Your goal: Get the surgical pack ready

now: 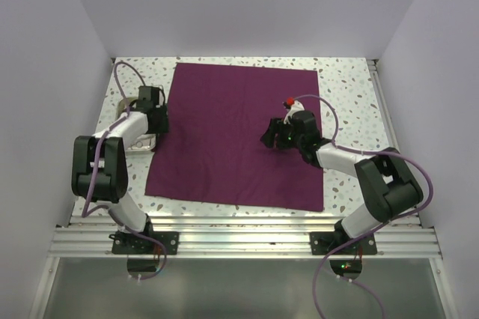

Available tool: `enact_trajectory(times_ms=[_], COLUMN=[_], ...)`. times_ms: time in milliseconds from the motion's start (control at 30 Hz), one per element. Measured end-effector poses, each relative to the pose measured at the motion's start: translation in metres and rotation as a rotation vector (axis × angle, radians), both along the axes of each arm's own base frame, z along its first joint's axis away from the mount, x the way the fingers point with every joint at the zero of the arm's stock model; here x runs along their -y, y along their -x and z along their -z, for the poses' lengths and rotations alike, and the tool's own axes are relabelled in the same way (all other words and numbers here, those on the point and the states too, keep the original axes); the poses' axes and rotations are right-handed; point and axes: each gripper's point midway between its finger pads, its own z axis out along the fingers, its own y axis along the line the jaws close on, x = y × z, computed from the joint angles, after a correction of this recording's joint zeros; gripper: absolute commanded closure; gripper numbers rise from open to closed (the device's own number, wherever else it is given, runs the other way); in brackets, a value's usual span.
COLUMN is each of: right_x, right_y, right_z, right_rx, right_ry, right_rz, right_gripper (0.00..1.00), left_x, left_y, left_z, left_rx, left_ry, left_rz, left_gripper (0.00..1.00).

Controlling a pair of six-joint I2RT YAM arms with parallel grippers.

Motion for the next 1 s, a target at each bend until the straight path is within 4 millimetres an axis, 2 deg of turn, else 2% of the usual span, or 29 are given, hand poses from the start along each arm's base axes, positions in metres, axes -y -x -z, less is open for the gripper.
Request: enact_trajectory(times_ms=[133,200,233,367,733,867,1000], right_x=[0.000,0.000,0.000,0.000,0.000,0.000,0.000], right_y=[0.000,0.000,0.000,-0.001,-0.001,-0.001,-0.001], right_z=[0.000,0.000,0.000,-0.001,-0.001,-0.001,-0.001], right_rx=[-0.001,-0.001,-0.001,0.002,0.003,0.003,0.003], right_ry=[0.001,0.001,0.001,0.000,0.002,0.002,0.002], right_rz=[0.000,0.000,0.000,0.000,-0.001,-0.001,-0.001], right_gripper=[0.33,0.33,0.33,0.33,0.33,0.33,0.33], left_x=[0.001,0.000,0.000,-0.003,-0.011,-0.012,0.000], left_y=[-0.001,-0.003,-0.003,-0.005,-0.003,0.001,0.006], left_z=[0.008,0.010,0.011,0.017,0.013,0.000,-0.014], left_rx=[-0.021,-0.027,-0.031,-0.044,-0.050,-0.034,-0.017], left_ry=[0.000,-0.002,-0.004,-0.019,-0.065,-0.091,-0.096], left_rz=[0.011,0.010,0.009,0.004,-0.020,-0.026,-0.010], left_gripper=[0.62,0.67,0.79,1.00,1.00,1.00,1.00])
